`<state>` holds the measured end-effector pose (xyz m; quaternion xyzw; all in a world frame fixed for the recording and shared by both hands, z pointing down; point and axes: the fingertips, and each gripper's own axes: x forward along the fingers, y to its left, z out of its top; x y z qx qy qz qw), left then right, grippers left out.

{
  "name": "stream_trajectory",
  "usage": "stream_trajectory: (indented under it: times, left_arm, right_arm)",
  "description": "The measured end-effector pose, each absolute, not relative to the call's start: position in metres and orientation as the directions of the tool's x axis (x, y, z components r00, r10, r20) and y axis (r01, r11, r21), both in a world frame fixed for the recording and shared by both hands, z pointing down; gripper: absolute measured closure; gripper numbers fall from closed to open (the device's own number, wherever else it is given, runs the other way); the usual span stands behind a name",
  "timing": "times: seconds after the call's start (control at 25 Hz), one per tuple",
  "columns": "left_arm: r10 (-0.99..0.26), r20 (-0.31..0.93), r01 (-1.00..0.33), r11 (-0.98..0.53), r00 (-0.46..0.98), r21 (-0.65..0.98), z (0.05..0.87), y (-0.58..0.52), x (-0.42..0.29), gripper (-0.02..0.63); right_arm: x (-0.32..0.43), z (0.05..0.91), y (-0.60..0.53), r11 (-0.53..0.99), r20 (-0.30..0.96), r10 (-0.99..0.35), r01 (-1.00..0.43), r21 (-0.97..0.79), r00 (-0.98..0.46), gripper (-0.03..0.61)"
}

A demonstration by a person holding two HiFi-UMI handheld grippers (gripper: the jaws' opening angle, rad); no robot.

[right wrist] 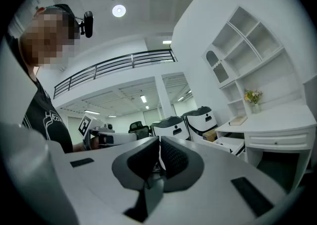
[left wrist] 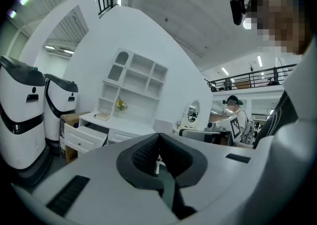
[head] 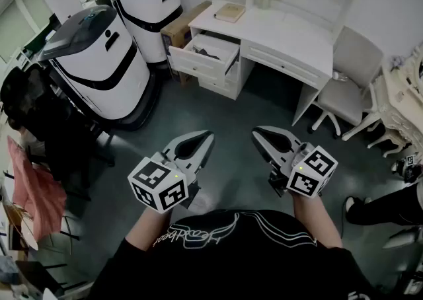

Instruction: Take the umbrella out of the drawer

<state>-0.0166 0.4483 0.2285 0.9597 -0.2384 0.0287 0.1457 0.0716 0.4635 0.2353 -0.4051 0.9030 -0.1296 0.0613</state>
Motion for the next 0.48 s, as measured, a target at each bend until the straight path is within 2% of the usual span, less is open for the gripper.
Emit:
stream_trajectory:
  times: [0.48]
  left_arm:
    - [-0.458, 0.126, -0.475, -0.84, 0.88, 0.262, 0.228, 0.457, 0.038, 0.597]
  right_arm:
    - [0.126, 0.235, 0.474, 0.634, -0.003, -0.752, -0.723, -0.273, -0.659, 0.534]
